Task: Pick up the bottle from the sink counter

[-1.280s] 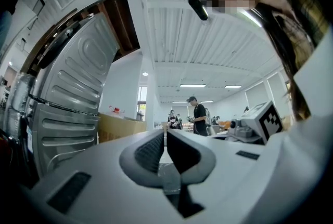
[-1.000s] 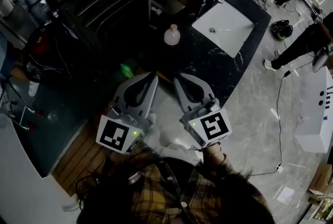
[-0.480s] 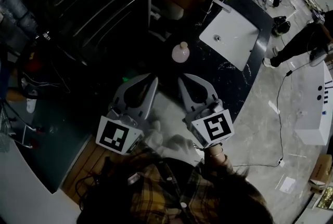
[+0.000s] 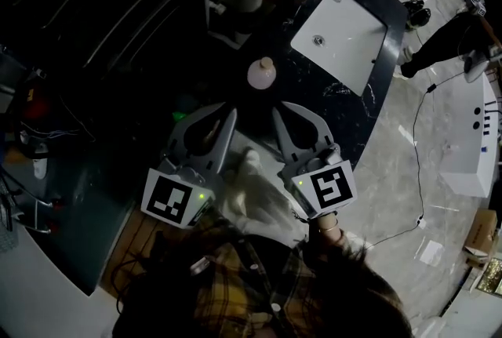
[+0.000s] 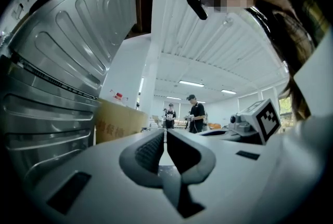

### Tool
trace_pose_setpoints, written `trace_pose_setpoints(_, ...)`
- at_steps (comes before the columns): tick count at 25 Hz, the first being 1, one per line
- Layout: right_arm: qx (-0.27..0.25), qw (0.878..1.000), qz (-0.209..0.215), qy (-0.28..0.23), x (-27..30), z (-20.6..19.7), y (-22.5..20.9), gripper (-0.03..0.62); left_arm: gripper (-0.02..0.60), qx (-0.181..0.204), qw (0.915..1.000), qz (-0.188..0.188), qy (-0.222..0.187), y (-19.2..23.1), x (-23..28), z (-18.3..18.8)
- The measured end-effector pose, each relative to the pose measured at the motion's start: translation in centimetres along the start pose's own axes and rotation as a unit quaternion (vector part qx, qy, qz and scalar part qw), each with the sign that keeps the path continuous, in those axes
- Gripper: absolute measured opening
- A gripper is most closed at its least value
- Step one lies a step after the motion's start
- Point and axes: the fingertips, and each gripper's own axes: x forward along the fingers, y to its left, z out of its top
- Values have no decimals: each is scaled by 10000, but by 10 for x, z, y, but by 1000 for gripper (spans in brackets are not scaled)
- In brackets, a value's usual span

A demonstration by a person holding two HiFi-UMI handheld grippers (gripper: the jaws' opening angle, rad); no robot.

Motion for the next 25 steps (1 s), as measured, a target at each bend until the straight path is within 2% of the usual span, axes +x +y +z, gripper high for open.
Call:
trace_pose_setpoints(4, -1, 10000, 41, -18, 6, -1, -20, 17, 29, 42, 10000, -14, 5, -1, 24, 0)
trace_pose_setpoints(16, -134, 9989, 309, -319, 33, 19, -93, 17, 29, 565, 9978, 136, -332, 9, 108, 24)
trace_pose_setpoints(25, 24, 9980, 530, -341, 45, 17, -115, 17, 29, 456, 9988, 183, 9, 7, 140, 19)
